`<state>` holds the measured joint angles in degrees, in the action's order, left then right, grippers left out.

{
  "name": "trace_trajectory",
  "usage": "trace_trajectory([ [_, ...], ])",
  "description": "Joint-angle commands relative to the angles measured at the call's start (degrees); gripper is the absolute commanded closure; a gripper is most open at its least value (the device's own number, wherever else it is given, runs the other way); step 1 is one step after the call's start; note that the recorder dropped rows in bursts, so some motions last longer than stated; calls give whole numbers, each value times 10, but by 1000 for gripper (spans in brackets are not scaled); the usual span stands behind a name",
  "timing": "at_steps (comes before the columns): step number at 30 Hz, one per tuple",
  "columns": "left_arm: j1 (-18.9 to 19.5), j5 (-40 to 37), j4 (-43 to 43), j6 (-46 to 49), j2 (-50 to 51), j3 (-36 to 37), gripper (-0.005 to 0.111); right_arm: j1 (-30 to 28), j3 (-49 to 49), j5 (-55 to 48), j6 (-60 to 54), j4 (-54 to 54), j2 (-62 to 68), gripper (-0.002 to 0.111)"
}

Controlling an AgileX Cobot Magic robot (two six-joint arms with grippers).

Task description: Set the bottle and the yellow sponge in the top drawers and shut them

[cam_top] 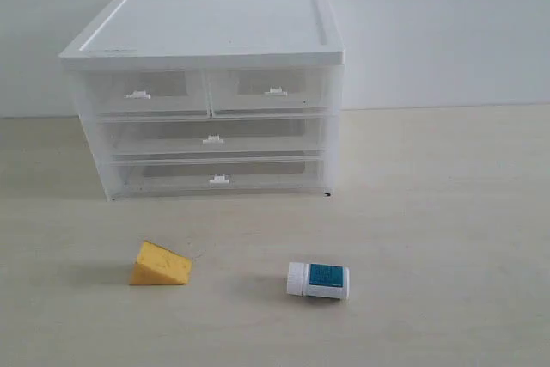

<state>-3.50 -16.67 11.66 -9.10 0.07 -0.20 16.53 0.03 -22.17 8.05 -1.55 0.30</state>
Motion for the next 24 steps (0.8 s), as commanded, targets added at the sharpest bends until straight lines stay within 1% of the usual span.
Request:
trace_trajectory([
  [1,1,18,110,-43,-1,2,103,-5,0,0,-2,-3,-3,108],
  [3,1,19,173,-43,-1,2,103,-5,0,0,-2,-3,-3,108],
  [4,1,21,221,-43,-1,2,103,-5,0,0,-2,-3,-3,108],
  [7,1,22,303,-43,-1,2,103,-5,0,0,-2,-3,-3,108],
  [13,1,22,392,-43,-1,2,103,-5,0,0,-2,-3,-3,108],
  [16,1,4,401,-31,-1,2,103,-5,0,0,-2,-3,-3,108],
  [17,1,6,403,-8,-1,2,103,-5,0,0,-2,-3,-3,108],
  [20,1,3,434,164,-1,-15,103,-5,0,0,-2,-3,-3,108],
  [22,1,-1,505,260,-1,-39,103,-5,0,0,-2,-3,-3,108],
  [24,1,3,558,334,9,-63,103,-5,0,0,-2,-3,-3,108],
])
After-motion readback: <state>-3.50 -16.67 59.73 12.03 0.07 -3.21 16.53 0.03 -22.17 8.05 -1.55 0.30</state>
